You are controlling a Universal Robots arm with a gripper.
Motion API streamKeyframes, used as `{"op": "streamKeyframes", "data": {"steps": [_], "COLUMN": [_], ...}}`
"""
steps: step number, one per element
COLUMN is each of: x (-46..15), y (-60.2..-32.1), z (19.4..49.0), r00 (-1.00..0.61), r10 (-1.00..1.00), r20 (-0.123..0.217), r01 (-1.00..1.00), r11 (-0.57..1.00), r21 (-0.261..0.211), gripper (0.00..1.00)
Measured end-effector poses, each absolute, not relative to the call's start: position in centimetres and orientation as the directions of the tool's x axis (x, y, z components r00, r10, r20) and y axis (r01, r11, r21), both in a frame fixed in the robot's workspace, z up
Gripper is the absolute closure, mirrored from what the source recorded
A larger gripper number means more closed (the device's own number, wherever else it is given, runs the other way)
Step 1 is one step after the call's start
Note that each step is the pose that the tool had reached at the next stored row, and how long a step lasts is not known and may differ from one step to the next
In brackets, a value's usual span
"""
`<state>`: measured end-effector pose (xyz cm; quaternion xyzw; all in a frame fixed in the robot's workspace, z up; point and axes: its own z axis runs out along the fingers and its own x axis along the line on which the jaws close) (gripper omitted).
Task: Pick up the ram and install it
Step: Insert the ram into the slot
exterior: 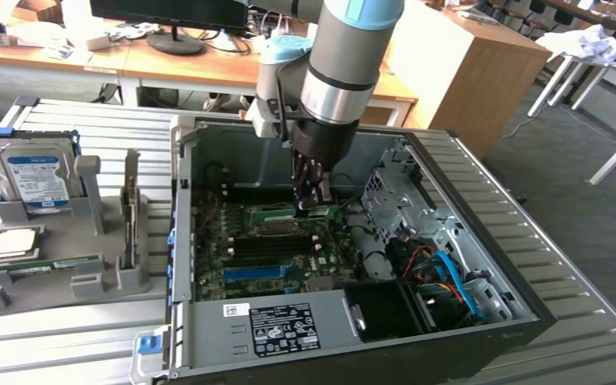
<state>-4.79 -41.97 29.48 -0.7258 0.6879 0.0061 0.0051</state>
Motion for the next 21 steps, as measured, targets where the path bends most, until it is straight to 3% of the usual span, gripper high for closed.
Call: {"op": "streamKeyframes", "data": {"steps": [21], "x": [-4.79], "y": [-41.97], "z": [29.05], "r00": [0.054], "r10": [-0.998], "r20": [-0.016], "r01": [-0.999], "r11": [-0.054], "r21": [0.001], "gripper": [0.87]}}
